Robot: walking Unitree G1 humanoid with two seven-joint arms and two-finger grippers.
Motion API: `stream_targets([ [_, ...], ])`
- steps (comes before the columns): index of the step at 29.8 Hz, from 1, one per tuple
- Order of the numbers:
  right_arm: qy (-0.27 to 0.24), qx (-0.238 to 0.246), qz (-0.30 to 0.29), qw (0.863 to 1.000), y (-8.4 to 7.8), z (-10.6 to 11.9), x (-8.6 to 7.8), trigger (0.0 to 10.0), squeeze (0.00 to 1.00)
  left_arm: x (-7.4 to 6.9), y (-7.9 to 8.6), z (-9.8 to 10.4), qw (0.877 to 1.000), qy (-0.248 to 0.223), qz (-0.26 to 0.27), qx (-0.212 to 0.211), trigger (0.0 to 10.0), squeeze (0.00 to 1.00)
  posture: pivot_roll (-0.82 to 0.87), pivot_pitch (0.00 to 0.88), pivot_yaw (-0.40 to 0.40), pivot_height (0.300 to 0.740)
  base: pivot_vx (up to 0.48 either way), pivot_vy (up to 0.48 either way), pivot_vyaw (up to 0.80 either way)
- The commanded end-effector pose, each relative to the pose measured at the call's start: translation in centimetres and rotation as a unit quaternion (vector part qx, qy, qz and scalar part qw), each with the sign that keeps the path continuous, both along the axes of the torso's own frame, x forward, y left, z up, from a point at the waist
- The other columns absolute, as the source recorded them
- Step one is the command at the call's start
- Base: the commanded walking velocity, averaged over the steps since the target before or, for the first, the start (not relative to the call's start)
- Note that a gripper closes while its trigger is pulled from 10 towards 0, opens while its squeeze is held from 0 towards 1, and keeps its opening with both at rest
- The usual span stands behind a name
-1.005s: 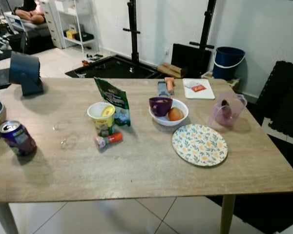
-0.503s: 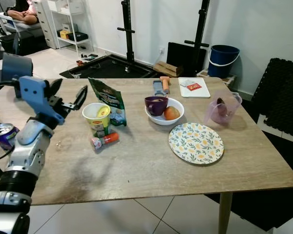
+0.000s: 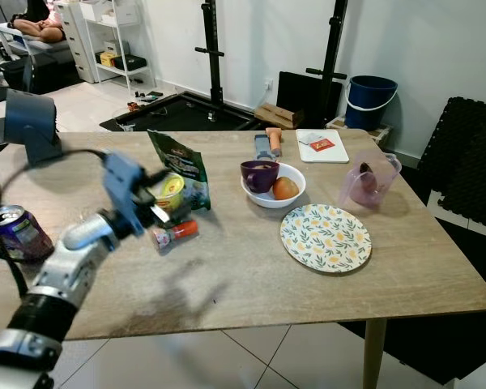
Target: Restocking fridge
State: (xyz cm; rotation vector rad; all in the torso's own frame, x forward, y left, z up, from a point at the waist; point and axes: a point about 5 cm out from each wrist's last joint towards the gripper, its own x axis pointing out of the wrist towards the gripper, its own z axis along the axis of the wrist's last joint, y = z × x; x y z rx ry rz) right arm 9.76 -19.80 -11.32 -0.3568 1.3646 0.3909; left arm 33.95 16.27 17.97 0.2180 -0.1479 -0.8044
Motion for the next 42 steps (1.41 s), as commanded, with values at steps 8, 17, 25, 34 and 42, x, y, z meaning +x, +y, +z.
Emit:
stream_targets([
  [8,-0.034,0.016,0.0,0.999,1.2,0.2,1.5,10.0,0.0,1.1,0.4,-1.6,0.995,0.006,0.037,0.097,10.0,0.0,0.01,0.006,0.029,0.74,0.0,0.0,0.0],
  [17,-0.028,0.014,-0.005,1.0,1.0,0.1,0.8,10.0,0.0,2.9,0.1,-2.8,0.982,0.023,0.065,0.177,10.0,0.0,-0.02,0.015,0.037,0.74,0.0,0.0,0.0],
  [25,-0.023,0.009,-0.012,1.0,0.7,-0.1,0.2,10.0,0.0,3.2,-2.0,-3.3,0.984,0.048,0.014,0.17,10.0,0.0,-0.03,0.015,0.041,0.74,0.0,0.0,0.0],
  [34,-0.02,0.009,-0.014,1.0,0.8,-0.2,-0.2,10.0,0.0,2.9,-3.5,-5.1,0.976,0.093,-0.029,0.196,10.0,0.0,-0.04,0.02,0.047,0.74,0.0,0.0,0.0],
  [42,-0.018,0.008,-0.013,1.0,0.9,-0.2,-0.4,10.0,0.0,3.6,-1.4,-5.4,0.967,0.12,0.047,0.22,10.0,0.0,-0.04,0.024,0.045,0.74,0.0,0.0,0.0],
])
